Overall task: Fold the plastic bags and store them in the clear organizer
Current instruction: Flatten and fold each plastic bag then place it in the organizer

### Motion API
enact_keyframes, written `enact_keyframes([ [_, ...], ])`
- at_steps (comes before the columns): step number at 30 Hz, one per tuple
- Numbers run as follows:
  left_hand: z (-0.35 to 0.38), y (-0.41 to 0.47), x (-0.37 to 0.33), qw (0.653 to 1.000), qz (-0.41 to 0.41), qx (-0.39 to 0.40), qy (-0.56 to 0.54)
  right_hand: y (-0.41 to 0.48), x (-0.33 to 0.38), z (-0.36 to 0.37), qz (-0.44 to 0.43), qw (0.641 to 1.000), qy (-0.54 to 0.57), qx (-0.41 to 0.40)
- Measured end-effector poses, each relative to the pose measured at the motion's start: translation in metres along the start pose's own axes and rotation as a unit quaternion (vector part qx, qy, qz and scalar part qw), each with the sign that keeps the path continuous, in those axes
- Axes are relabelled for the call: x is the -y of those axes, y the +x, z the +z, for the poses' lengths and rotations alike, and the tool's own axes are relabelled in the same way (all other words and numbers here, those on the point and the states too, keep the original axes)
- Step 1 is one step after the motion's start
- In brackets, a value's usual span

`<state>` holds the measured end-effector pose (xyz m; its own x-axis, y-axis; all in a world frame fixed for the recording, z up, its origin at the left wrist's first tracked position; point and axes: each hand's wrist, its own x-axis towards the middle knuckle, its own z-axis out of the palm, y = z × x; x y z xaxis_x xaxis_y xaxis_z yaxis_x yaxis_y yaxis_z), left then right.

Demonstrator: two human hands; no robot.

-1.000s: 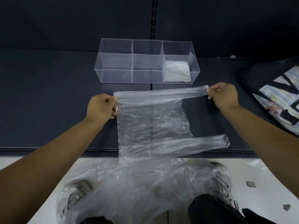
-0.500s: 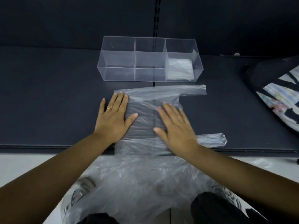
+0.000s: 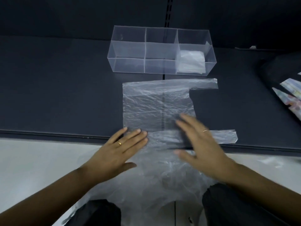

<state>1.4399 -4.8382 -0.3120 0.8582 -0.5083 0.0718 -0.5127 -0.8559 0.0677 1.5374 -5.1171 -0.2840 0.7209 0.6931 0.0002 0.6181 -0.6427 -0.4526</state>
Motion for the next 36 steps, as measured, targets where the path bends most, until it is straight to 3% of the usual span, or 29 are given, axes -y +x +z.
enact_keyframes([
  [2, -0.003, 0.002, -0.004, 0.998, -0.020, -0.059, -0.007, 0.010, 0.026, 0.018, -0.090, 0.995, -0.021, 0.049],
  [5, -0.019, 0.022, -0.012, 0.986, -0.027, -0.143, -0.076, 0.025, 0.041, 0.030, -0.106, 0.992, -0.034, 0.054],
  [9, -0.040, 0.036, -0.018, 0.969, -0.101, -0.124, -0.190, 0.023, 0.028, 0.020, -0.064, 0.995, -0.010, -0.081],
  [11, -0.057, 0.032, -0.011, 0.933, -0.189, -0.110, -0.286, 0.012, 0.012, 0.005, -0.043, 0.991, 0.004, -0.124],
  [14, -0.078, 0.022, 0.003, 0.846, -0.317, -0.086, -0.420, -0.009, -0.013, -0.024, 0.038, 0.994, 0.008, -0.099],
  [17, -0.087, 0.017, 0.022, 0.792, -0.369, -0.073, -0.481, -0.026, -0.030, -0.057, 0.152, 0.980, 0.123, -0.025],
  [20, -0.090, 0.020, 0.046, 0.761, -0.391, -0.042, -0.516, -0.019, -0.052, -0.081, 0.195, 0.951, 0.239, -0.034],
  [24, -0.078, 0.039, 0.078, 0.742, -0.439, -0.047, -0.505, 0.019, -0.072, -0.084, 0.223, 0.926, 0.287, -0.104],
  [29, -0.055, 0.069, 0.112, 0.728, -0.494, -0.111, -0.463, 0.075, -0.094, -0.063, 0.286, 0.919, 0.248, -0.108],
  [34, -0.039, 0.077, 0.118, 0.778, -0.511, -0.125, -0.343, 0.094, -0.103, -0.056, 0.301, 0.935, 0.154, -0.108],
  [36, -0.041, 0.076, 0.107, 0.825, -0.488, -0.181, -0.219, 0.097, -0.103, -0.056, 0.309, 0.935, 0.141, -0.103],
])
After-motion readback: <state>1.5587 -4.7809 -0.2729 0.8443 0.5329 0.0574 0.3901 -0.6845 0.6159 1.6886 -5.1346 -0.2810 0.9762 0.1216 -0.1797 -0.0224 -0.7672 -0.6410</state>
